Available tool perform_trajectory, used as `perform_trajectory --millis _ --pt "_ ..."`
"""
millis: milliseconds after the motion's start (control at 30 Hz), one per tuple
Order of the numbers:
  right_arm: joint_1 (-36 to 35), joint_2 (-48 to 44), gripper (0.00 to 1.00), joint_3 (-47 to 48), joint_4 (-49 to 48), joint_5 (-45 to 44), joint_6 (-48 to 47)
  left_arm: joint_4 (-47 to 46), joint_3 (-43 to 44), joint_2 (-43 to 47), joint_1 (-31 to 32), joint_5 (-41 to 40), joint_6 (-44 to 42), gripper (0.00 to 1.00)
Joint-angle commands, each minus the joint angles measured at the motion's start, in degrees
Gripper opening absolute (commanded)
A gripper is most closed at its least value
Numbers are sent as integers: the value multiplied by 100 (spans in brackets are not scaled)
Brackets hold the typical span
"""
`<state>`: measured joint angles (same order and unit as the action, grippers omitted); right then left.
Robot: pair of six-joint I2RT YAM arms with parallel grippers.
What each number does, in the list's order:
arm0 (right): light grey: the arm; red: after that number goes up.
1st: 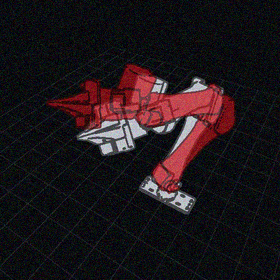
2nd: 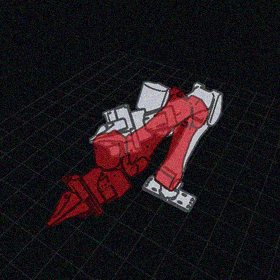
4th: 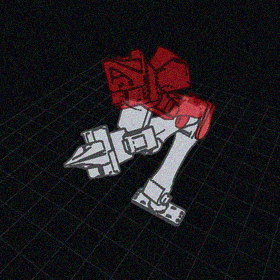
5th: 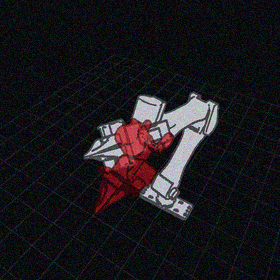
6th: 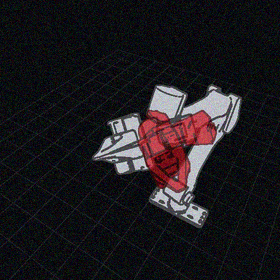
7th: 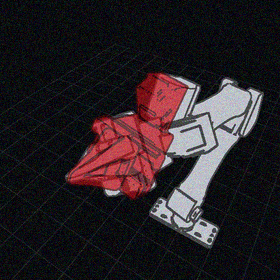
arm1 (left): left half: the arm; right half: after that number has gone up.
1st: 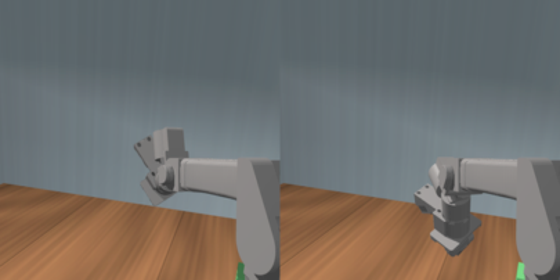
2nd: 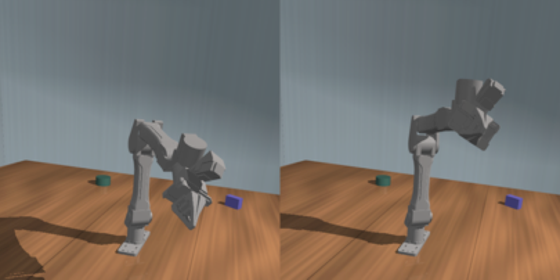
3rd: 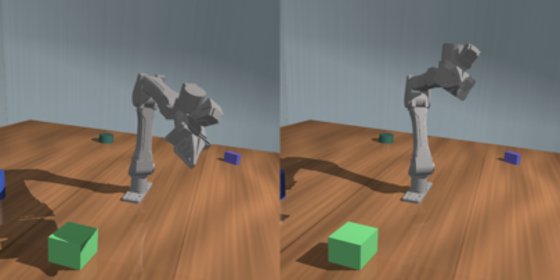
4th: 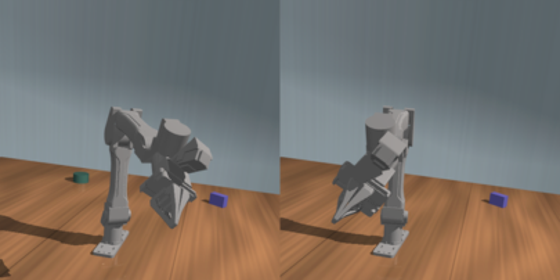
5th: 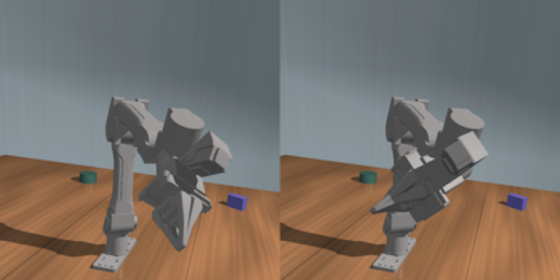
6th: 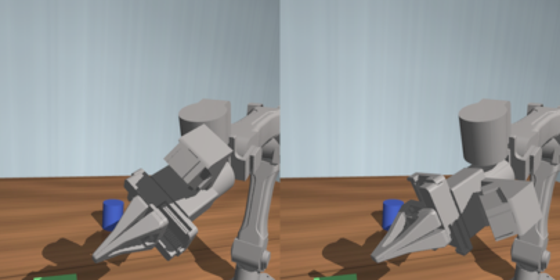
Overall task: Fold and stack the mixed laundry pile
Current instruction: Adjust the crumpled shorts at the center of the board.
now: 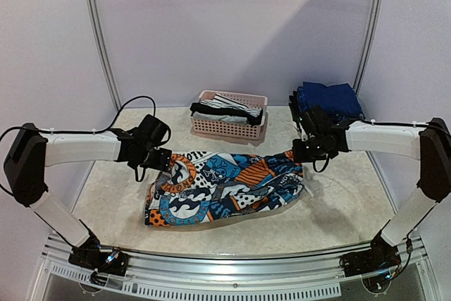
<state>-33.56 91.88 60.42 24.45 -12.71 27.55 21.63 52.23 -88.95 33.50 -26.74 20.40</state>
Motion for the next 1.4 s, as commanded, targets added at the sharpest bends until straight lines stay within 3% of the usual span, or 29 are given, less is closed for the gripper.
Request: perform_trajectory --millis 0,267,433,600,967,1233,1367 --pt "41 227 0 215 -65 39 -91 290 -24 502 -35 -75 131 81" --pt "137 305 1 217 -70 -24 -108 715 -886 1675 106 1173 559 75" --pt "139 328 1 243 -72 31 -183 312 -1492 2104 131 2337 798 74" --pt "153 349 0 259 -74 87 -223 -163 -1859 2035 127 2986 1050 74" --pt "153 360 0 205 -91 208 -206 -327 -1988 1741 109 3191 1232 66" --pt "150 366 0 201 -88 216 -221 37 -1951 1648 75 2537 1282 66" --pt "152 412 0 223 -94 216 -219 -186 -2012 1566 34 2795 1276 54"
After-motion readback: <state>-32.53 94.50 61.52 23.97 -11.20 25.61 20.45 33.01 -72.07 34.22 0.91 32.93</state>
